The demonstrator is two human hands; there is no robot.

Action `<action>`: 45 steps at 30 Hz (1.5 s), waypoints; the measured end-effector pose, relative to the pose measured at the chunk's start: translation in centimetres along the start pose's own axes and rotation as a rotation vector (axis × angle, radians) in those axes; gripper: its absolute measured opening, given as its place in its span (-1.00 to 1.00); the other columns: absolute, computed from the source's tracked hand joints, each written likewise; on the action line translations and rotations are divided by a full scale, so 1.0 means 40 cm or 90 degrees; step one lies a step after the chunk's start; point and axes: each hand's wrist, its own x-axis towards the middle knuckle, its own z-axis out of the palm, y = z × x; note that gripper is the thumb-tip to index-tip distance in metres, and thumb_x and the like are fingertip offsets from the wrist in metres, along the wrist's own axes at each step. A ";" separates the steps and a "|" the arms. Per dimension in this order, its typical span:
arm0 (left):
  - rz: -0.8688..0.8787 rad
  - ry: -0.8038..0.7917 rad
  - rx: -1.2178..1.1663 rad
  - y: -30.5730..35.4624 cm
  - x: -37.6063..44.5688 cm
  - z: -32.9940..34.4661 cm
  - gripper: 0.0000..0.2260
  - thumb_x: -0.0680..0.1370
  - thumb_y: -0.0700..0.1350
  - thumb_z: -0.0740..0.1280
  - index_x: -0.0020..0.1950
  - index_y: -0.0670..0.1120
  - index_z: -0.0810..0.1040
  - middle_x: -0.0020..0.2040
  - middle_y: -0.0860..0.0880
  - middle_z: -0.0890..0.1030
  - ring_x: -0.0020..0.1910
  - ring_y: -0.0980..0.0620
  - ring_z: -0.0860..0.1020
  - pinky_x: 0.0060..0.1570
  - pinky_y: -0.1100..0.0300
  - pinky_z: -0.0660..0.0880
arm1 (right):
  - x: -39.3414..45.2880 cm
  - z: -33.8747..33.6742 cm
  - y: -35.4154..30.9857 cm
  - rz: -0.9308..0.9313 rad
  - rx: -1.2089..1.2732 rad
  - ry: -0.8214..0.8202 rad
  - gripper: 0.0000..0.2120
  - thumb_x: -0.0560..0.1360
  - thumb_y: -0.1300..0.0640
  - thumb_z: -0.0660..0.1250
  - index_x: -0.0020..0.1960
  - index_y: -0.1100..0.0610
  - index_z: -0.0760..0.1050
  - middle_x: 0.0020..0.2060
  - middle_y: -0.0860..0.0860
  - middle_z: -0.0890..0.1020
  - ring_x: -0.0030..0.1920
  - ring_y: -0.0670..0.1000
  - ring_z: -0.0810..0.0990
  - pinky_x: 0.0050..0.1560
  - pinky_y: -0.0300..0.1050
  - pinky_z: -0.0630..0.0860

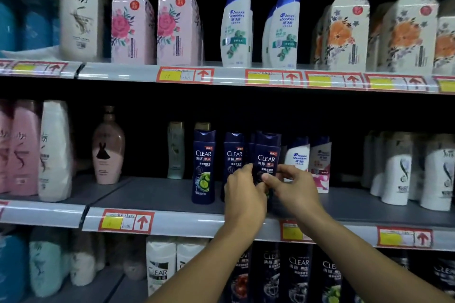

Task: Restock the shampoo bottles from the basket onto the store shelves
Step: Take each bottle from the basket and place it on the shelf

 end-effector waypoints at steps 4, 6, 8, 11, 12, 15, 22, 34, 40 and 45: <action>-0.002 0.024 0.021 -0.006 0.012 0.010 -0.76 0.57 -0.15 0.39 0.24 -0.03 0.58 0.15 0.01 0.54 0.06 -0.01 0.59 0.05 0.03 0.61 | 0.028 0.024 0.016 -0.008 -0.024 0.011 -0.86 0.50 0.15 0.50 -0.11 -0.07 0.60 -0.15 0.05 0.69 -0.11 0.05 0.68 -0.08 -0.08 0.61; -0.002 0.021 0.024 -0.008 0.014 0.013 -0.76 0.57 -0.17 0.38 0.24 -0.04 0.57 0.15 0.01 0.53 0.08 -0.01 0.58 0.06 0.03 0.60 | 0.035 0.034 0.024 -0.013 -0.028 0.016 -0.88 0.51 0.15 0.49 -0.04 -0.04 0.61 -0.12 0.03 0.70 -0.09 0.02 0.69 -0.10 -0.14 0.60; -0.001 0.020 0.028 -0.009 0.018 0.015 -0.72 0.58 -0.18 0.37 0.29 -0.03 0.55 0.17 0.00 0.52 0.09 -0.01 0.58 0.07 0.05 0.59 | 0.041 0.041 0.033 -0.015 -0.033 0.024 -0.88 0.51 0.15 0.48 -0.01 -0.03 0.61 -0.13 0.00 0.70 -0.09 0.00 0.68 -0.11 -0.17 0.58; 0.000 0.019 0.033 -0.009 0.022 0.019 -0.73 0.59 -0.19 0.34 0.28 -0.05 0.54 0.14 0.00 0.51 0.07 -0.02 0.58 0.04 0.07 0.59 | 0.050 0.047 0.040 -0.015 -0.042 0.033 -0.89 0.52 0.16 0.48 0.02 0.00 0.64 -0.15 -0.01 0.70 -0.11 0.00 0.69 -0.12 -0.17 0.57; -0.001 0.022 0.037 -0.007 0.024 0.020 -0.74 0.59 -0.20 0.34 0.27 -0.05 0.54 0.13 -0.01 0.50 0.06 -0.02 0.58 0.03 0.07 0.58 | 0.055 0.048 0.042 -0.012 -0.044 0.035 -0.88 0.51 0.16 0.48 0.03 0.02 0.65 -0.15 -0.01 0.70 -0.11 0.01 0.69 -0.11 -0.15 0.57; -0.006 0.030 0.050 0.001 0.027 0.025 -0.70 0.61 -0.19 0.32 0.35 -0.07 0.51 0.18 -0.06 0.51 0.12 -0.05 0.57 0.03 0.14 0.54 | 0.067 0.051 0.049 0.002 -0.048 0.037 -0.88 0.51 0.16 0.48 0.04 0.05 0.66 -0.15 0.01 0.70 -0.10 0.05 0.70 -0.03 -0.02 0.63; -0.019 0.032 0.066 0.005 0.023 0.025 -0.70 0.62 -0.14 0.32 0.36 -0.09 0.49 0.23 -0.04 0.52 0.16 -0.02 0.54 -0.01 0.27 0.39 | 0.089 0.053 0.052 0.010 -0.071 0.029 -0.83 0.51 0.16 0.48 0.10 0.10 0.67 -0.13 0.04 0.71 -0.05 0.04 0.69 0.06 0.00 0.63; 0.018 0.041 0.033 0.000 -0.026 -0.071 -0.63 0.52 -0.04 0.47 0.31 -0.08 0.57 0.08 -0.01 0.60 -0.03 0.01 0.60 -0.06 0.21 0.55 | -0.025 -0.029 -0.012 0.024 -0.119 0.022 -0.54 0.50 -0.13 0.45 0.29 0.08 0.50 -0.02 0.03 0.62 -0.07 -0.01 0.62 -0.21 -0.20 0.46; 0.016 0.029 -0.051 -0.010 -0.174 -0.159 -0.77 0.50 -0.05 0.49 0.13 -0.03 0.61 -0.12 0.09 0.62 -0.26 0.20 0.58 -0.24 0.45 0.48 | -0.238 -0.105 -0.032 -0.012 -0.096 0.013 -0.71 0.56 -0.08 0.40 0.21 0.02 0.52 -0.06 -0.06 0.62 -0.06 0.03 0.66 0.03 0.14 0.64; -0.002 -0.086 -0.089 -0.109 -0.401 -0.184 -0.82 0.49 -0.10 0.51 0.04 0.04 0.59 -0.17 0.04 0.64 -0.34 0.21 0.57 -0.29 0.45 0.49 | -0.491 -0.150 0.118 -0.006 -0.095 -0.047 -0.89 0.60 0.03 0.37 0.06 0.06 0.57 -0.13 0.06 0.64 -0.10 0.18 0.65 -0.07 0.16 0.61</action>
